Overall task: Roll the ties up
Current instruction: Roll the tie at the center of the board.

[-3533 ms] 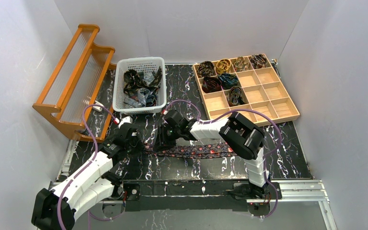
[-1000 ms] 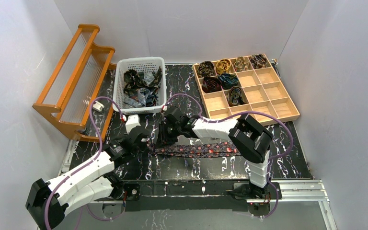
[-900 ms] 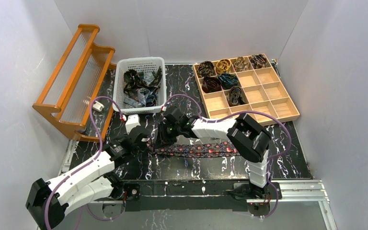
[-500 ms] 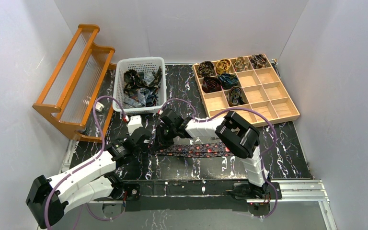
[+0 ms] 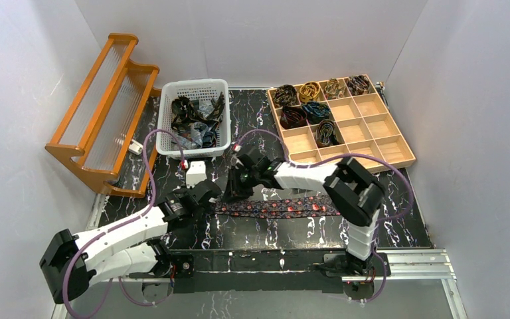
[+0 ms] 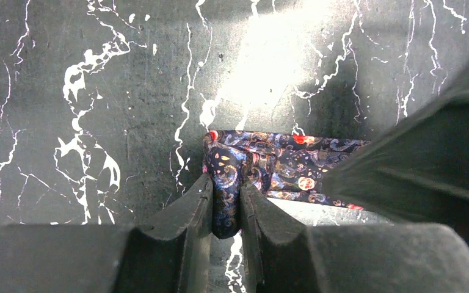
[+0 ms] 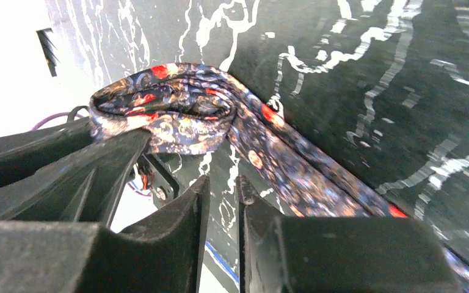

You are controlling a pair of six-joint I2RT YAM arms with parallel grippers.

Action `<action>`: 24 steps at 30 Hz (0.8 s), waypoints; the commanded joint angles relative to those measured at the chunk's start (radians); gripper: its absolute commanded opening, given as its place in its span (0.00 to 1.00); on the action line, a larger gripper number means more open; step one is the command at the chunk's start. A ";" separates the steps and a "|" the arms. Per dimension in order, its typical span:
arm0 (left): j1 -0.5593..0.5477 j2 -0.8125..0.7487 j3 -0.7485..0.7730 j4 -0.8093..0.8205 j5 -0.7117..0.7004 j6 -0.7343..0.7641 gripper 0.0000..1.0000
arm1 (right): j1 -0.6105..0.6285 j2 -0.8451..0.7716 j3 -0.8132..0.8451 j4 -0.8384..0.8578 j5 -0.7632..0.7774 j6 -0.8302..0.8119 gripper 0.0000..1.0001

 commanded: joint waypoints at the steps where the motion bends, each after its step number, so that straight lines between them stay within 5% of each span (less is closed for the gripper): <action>1: -0.054 0.030 0.049 -0.015 -0.123 -0.035 0.19 | -0.067 -0.138 -0.101 -0.028 0.068 -0.012 0.31; 15: -0.217 0.227 0.146 -0.026 -0.222 -0.106 0.29 | -0.212 -0.342 -0.272 -0.071 0.133 -0.072 0.41; 24: -0.248 0.291 0.233 -0.188 -0.377 -0.210 0.20 | -0.239 -0.397 -0.314 -0.066 0.120 -0.081 0.43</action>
